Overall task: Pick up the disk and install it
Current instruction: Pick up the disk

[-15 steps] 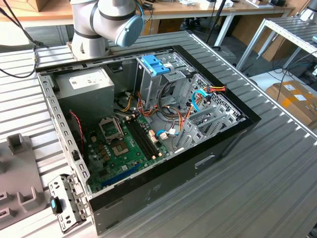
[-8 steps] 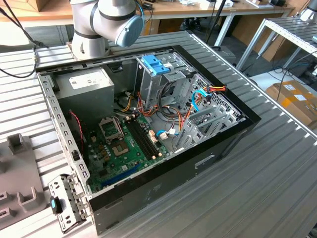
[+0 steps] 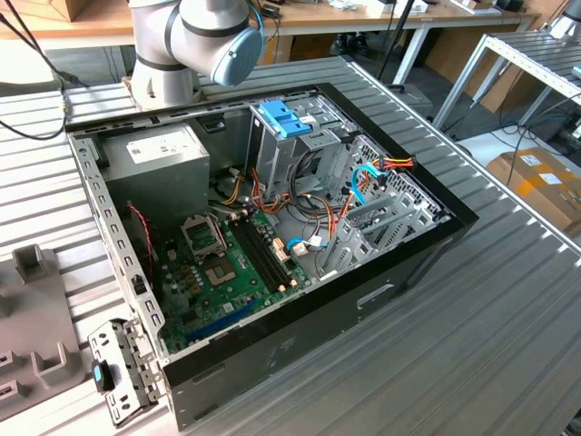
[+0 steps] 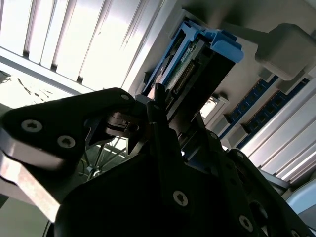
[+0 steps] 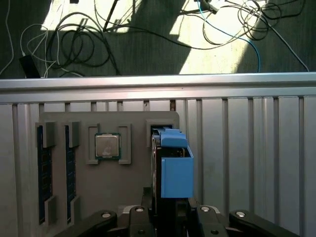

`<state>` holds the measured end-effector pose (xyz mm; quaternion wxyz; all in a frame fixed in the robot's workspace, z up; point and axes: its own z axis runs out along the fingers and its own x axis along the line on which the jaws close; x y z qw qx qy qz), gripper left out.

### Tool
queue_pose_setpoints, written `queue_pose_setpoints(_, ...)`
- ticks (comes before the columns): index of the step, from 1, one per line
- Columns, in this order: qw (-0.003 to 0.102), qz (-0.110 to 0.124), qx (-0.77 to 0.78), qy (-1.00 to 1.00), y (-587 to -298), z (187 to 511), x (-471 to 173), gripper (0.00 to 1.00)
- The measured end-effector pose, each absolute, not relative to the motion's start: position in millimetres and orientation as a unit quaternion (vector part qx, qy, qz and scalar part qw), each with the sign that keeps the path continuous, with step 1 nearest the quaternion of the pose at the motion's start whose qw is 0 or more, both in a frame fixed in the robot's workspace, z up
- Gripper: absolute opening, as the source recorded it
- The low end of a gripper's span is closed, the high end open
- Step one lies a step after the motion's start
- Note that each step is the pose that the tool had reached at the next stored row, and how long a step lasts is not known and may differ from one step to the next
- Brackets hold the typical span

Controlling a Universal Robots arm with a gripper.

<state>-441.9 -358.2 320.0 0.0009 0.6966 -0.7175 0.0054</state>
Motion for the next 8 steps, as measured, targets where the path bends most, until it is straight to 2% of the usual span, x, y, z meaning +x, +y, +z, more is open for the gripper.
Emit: queue_pose_setpoints(8, 0.001, 0.005, 0.697, -0.717, -358.2, 322.5, -441.9, 0.35)
